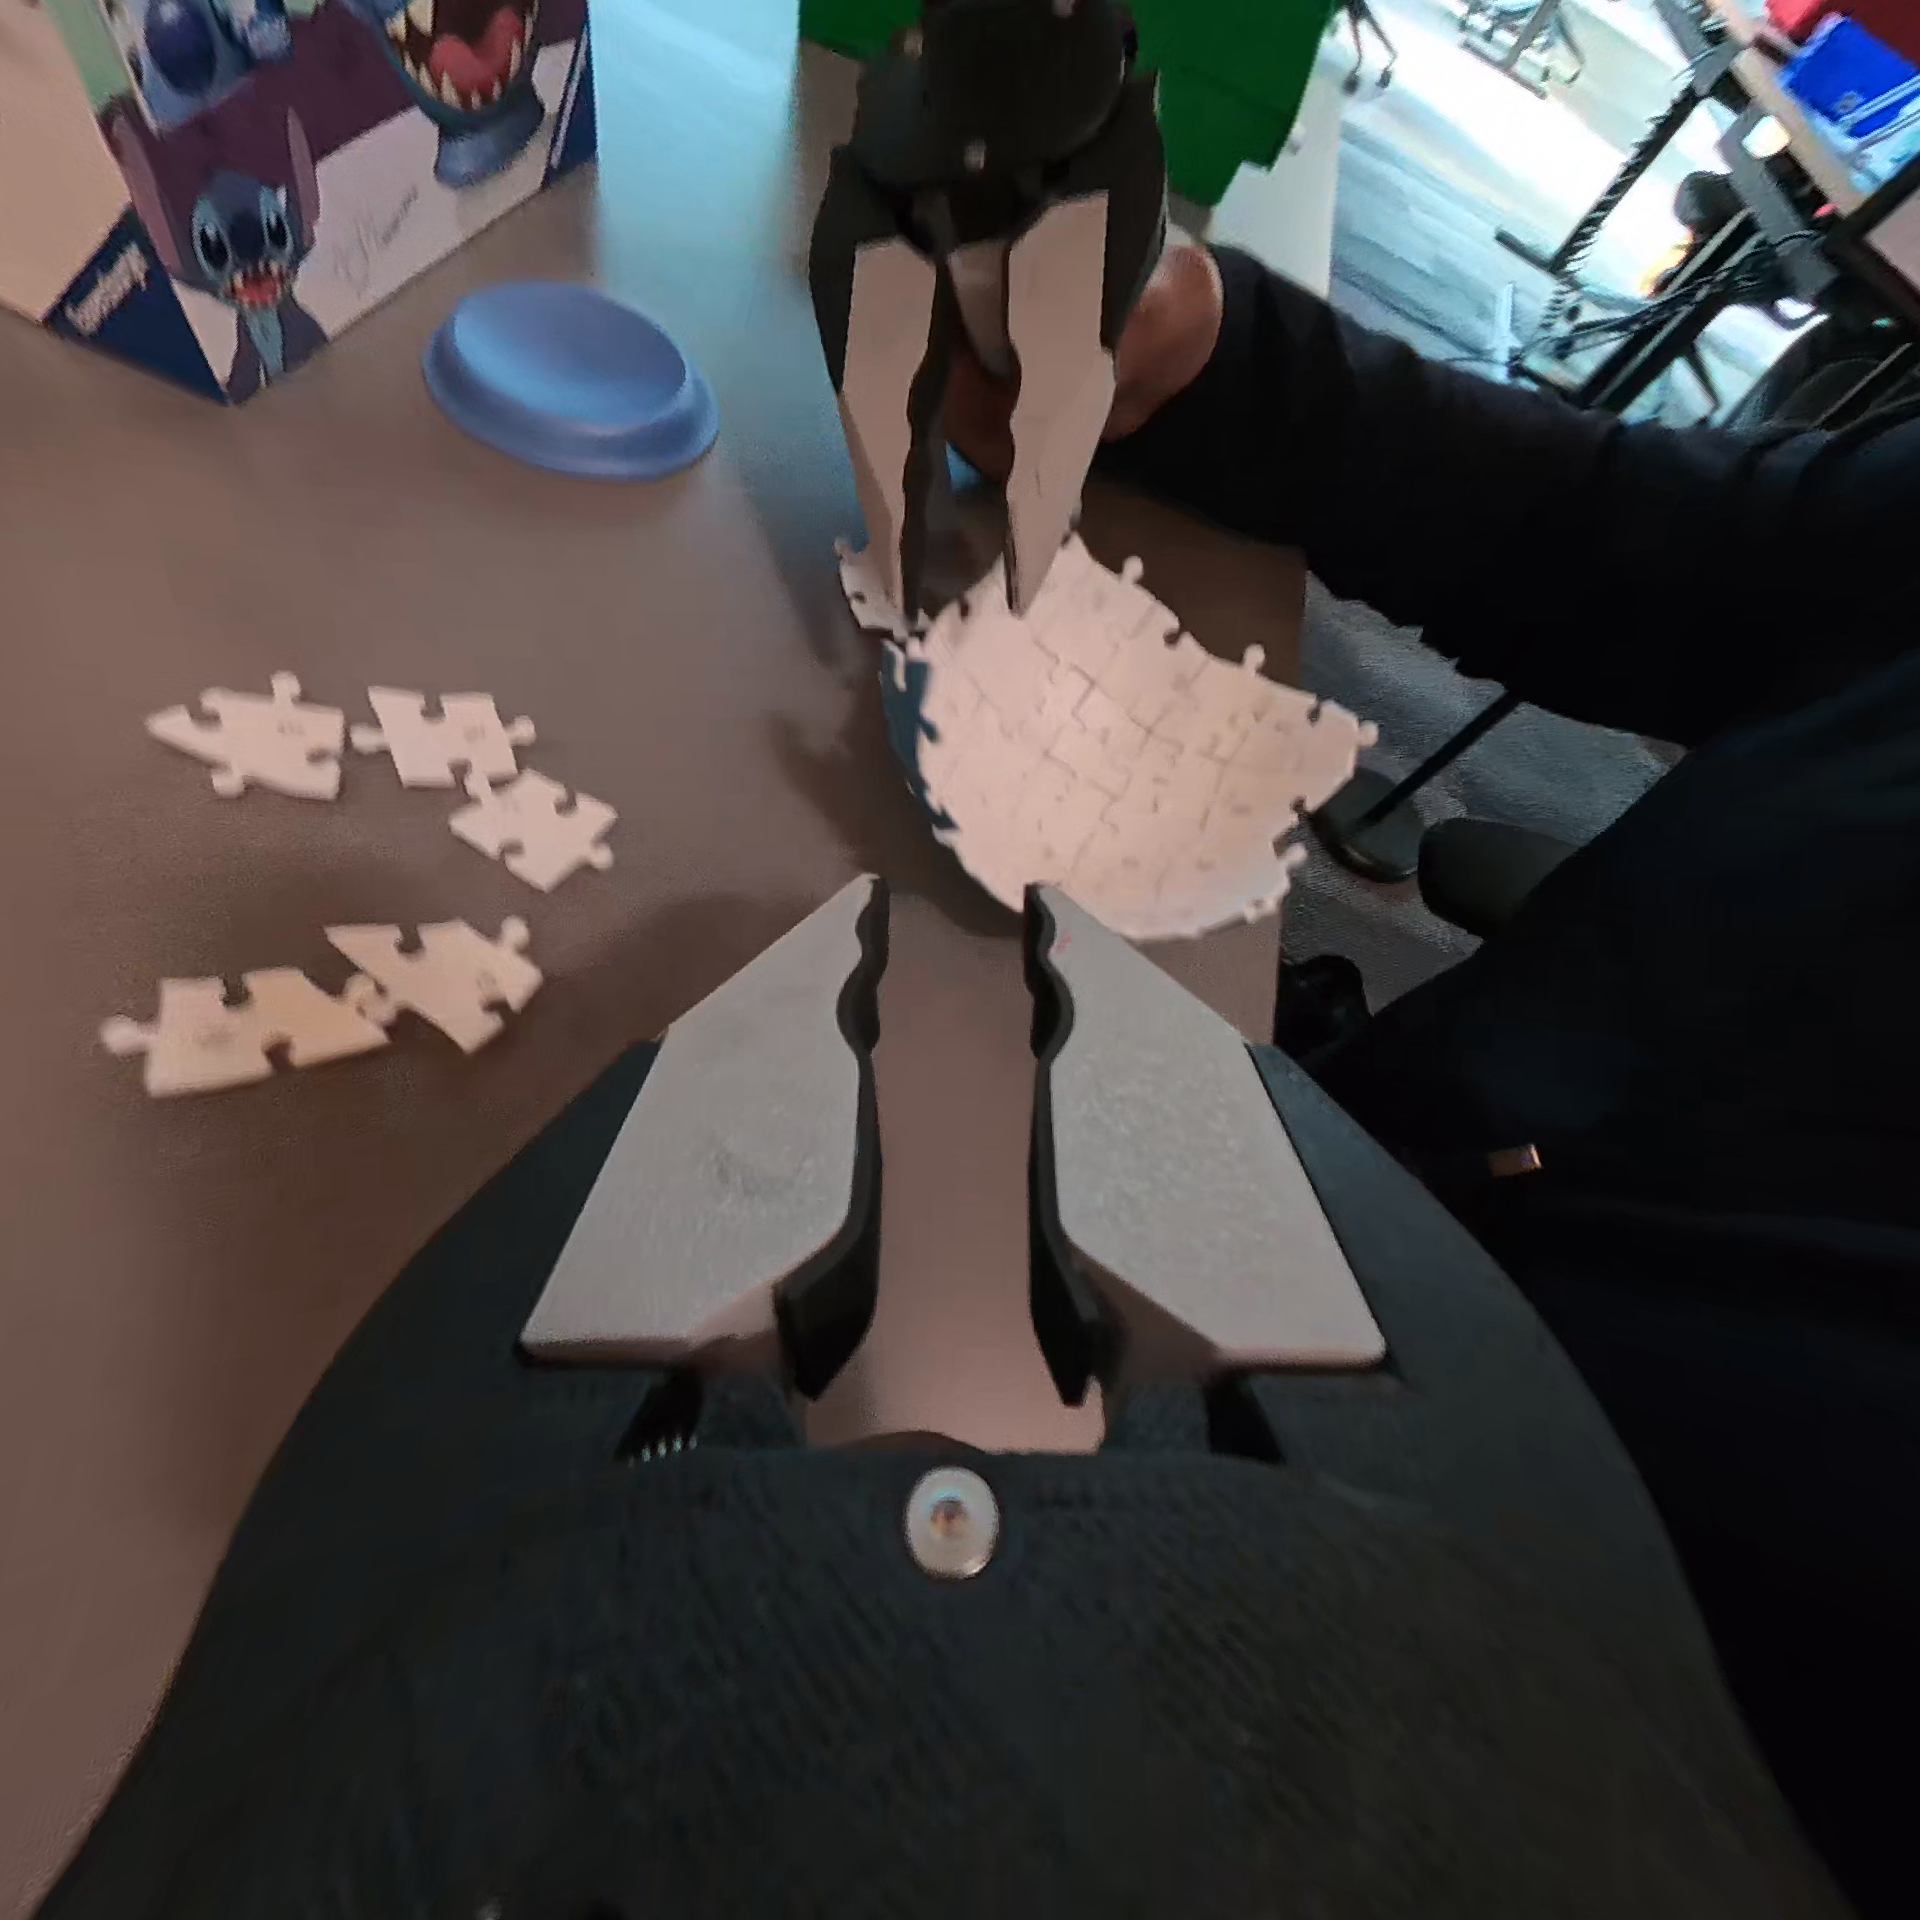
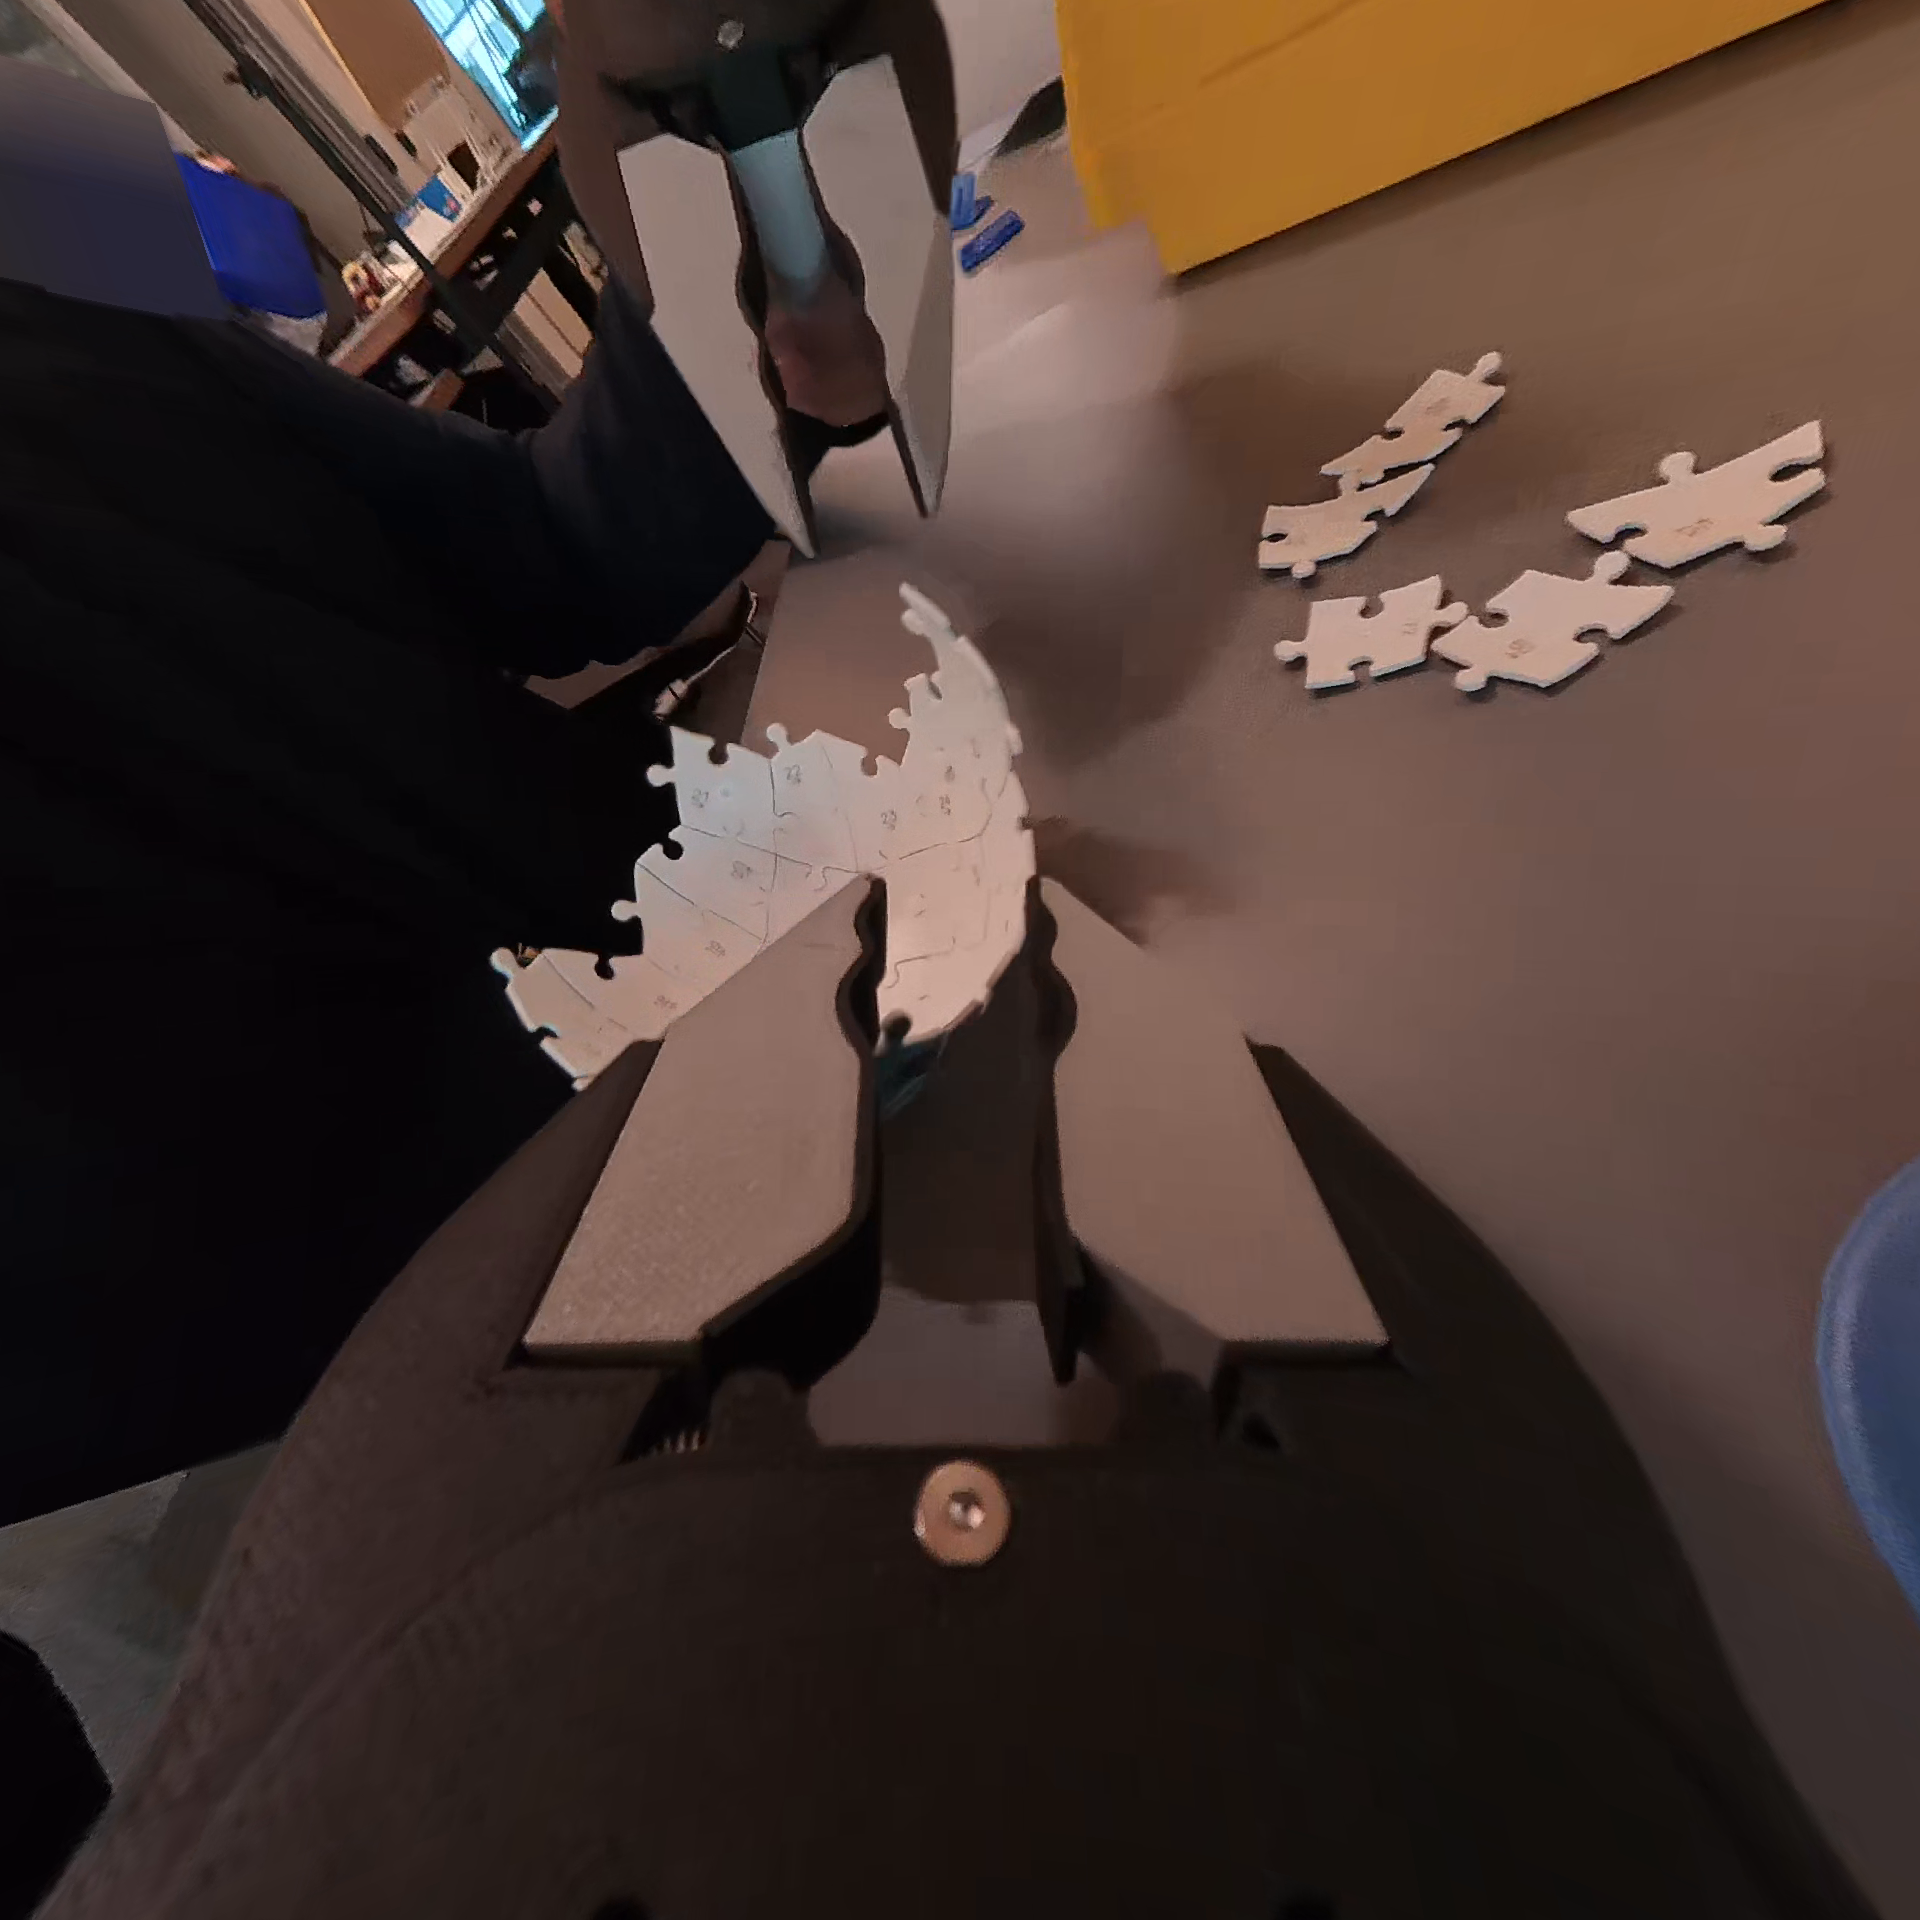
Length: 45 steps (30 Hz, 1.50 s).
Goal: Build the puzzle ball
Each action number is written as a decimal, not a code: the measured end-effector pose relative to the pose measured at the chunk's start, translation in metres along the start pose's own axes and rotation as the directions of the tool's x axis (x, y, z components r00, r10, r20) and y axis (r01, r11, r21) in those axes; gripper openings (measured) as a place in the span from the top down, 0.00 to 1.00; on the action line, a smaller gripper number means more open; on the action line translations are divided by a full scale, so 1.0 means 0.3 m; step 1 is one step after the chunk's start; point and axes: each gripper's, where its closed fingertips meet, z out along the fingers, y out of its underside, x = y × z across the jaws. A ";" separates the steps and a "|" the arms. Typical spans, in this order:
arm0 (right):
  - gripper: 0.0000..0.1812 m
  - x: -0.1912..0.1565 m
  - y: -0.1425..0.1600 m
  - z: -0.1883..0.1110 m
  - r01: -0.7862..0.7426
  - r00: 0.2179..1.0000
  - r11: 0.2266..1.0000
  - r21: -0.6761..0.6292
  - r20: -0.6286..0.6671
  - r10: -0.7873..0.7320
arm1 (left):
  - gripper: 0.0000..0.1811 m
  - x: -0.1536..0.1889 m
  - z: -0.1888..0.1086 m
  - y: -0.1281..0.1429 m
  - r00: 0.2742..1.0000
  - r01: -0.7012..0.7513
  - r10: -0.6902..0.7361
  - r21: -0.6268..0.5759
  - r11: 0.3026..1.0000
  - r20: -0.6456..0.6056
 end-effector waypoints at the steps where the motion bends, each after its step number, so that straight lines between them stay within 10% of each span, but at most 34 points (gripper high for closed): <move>1: 0.89 -0.007 0.004 0.000 0.006 1.000 1.000 -0.007 0.003 -0.006 | 0.87 0.019 -0.008 0.028 1.000 0.012 -0.012 -0.002 1.000 0.017; 12: 0.91 0.008 0.026 -0.004 -0.012 0.998 1.000 -0.017 -0.060 0.011 | 0.88 0.205 0.093 0.119 0.999 0.029 -0.030 0.040 0.999 0.023; 45: 0.91 -0.033 0.092 -0.017 -0.073 0.978 0.997 0.018 -0.194 0.075 | 0.81 0.135 0.115 0.040 0.969 0.246 -0.243 0.131 0.960 -0.040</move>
